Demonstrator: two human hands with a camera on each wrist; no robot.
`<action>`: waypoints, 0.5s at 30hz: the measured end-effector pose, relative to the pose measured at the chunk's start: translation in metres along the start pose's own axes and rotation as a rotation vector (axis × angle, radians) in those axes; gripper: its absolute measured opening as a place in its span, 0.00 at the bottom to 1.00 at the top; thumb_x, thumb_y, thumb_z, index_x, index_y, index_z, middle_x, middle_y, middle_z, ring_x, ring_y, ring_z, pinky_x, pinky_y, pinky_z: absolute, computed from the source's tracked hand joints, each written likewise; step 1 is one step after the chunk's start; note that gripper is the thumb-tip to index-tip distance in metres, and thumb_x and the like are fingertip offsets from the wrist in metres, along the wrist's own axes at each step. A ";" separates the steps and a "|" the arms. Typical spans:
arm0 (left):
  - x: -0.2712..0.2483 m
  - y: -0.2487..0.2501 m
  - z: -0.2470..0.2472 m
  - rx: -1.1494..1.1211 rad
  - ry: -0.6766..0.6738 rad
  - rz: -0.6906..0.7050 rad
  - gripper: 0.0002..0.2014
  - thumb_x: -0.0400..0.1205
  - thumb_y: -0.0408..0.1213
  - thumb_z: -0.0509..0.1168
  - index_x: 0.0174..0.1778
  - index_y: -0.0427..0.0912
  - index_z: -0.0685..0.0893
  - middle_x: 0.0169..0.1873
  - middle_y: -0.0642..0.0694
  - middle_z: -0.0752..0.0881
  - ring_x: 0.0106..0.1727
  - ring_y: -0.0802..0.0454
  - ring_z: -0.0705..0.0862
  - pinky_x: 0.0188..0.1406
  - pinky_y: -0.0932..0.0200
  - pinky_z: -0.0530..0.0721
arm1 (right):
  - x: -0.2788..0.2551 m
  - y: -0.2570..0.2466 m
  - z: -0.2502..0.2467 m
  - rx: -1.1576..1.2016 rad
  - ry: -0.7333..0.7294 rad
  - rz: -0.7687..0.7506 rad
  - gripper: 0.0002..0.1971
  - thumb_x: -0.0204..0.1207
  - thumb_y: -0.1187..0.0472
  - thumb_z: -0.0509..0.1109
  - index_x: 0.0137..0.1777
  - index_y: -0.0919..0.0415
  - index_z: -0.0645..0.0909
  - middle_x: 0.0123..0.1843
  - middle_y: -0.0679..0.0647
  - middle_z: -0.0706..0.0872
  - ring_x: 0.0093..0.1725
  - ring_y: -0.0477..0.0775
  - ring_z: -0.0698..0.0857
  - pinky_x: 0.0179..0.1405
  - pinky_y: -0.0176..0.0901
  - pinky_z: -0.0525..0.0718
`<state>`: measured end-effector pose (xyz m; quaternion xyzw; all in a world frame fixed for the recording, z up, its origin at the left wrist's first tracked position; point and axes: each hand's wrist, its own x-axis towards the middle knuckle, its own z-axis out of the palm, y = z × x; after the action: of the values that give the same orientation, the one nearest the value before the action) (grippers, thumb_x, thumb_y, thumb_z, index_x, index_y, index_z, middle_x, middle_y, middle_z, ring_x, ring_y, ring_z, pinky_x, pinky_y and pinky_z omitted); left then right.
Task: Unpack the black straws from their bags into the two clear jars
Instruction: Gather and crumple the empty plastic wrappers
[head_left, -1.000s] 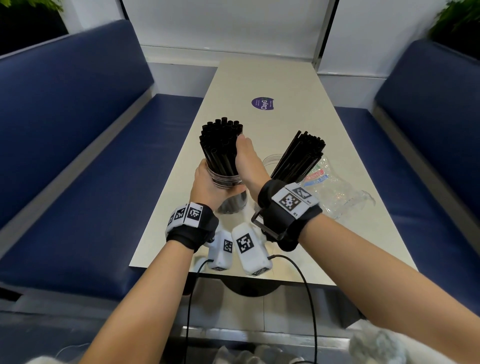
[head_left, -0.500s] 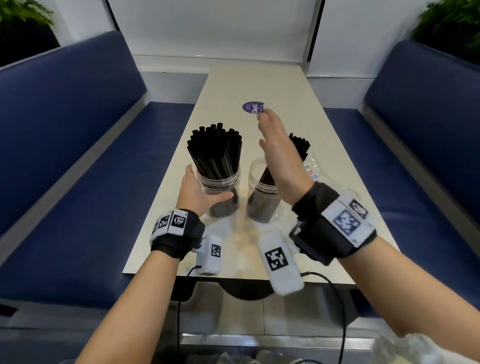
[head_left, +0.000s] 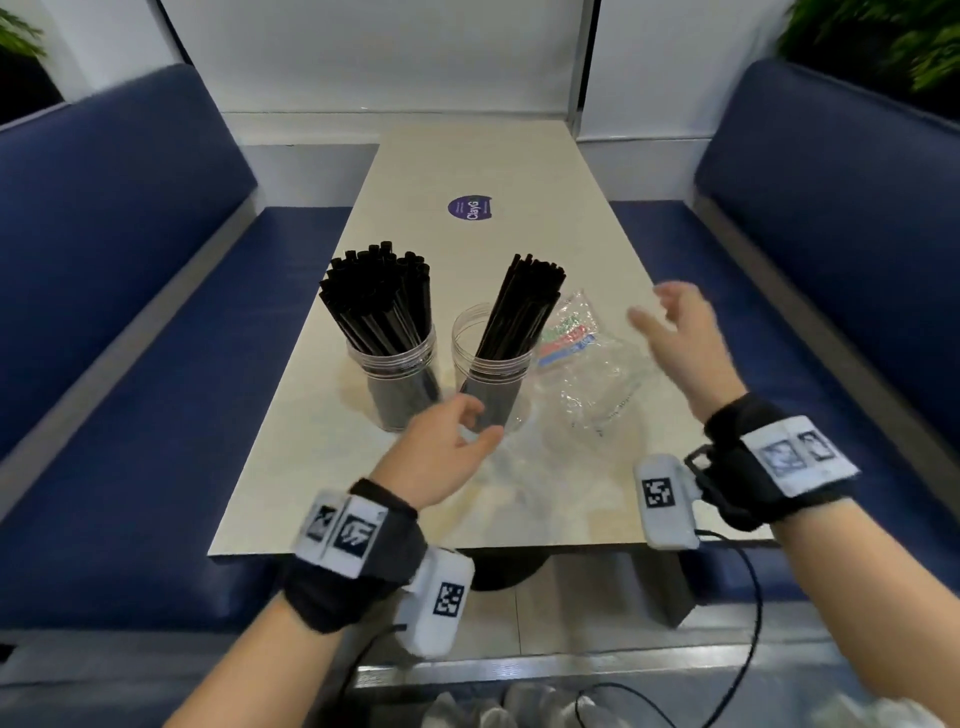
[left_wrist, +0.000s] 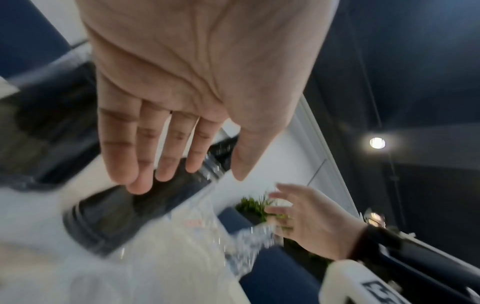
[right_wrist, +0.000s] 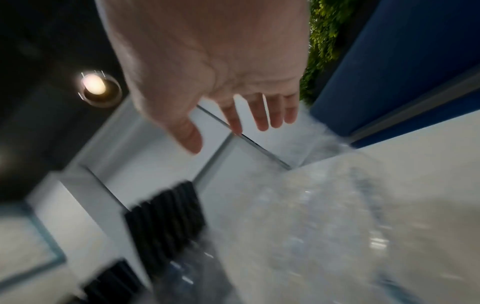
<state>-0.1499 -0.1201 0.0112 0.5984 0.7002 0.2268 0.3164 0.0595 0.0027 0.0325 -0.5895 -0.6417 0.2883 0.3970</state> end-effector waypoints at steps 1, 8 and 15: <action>0.007 0.004 0.012 0.030 -0.073 -0.004 0.26 0.83 0.51 0.59 0.75 0.43 0.68 0.70 0.46 0.78 0.60 0.48 0.81 0.58 0.57 0.76 | 0.003 0.015 0.009 -0.126 -0.096 0.013 0.28 0.74 0.50 0.69 0.71 0.58 0.68 0.70 0.61 0.73 0.73 0.60 0.70 0.71 0.51 0.69; 0.043 0.027 0.070 -0.059 -0.284 -0.169 0.36 0.83 0.59 0.49 0.83 0.44 0.48 0.83 0.41 0.59 0.82 0.43 0.62 0.76 0.52 0.62 | -0.008 0.078 0.045 -0.387 -0.489 0.276 0.43 0.59 0.33 0.70 0.74 0.46 0.65 0.78 0.62 0.65 0.75 0.67 0.68 0.75 0.63 0.68; 0.066 0.045 0.098 -0.392 -0.229 -0.293 0.36 0.82 0.62 0.47 0.83 0.46 0.51 0.83 0.42 0.58 0.81 0.39 0.62 0.78 0.41 0.64 | -0.031 0.094 0.041 -0.265 -0.444 0.234 0.24 0.69 0.64 0.74 0.64 0.68 0.73 0.71 0.63 0.69 0.68 0.60 0.75 0.64 0.44 0.72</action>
<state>-0.0536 -0.0536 -0.0370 0.4398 0.6817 0.2410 0.5327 0.0741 -0.0109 -0.0730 -0.6287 -0.6728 0.3675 0.1303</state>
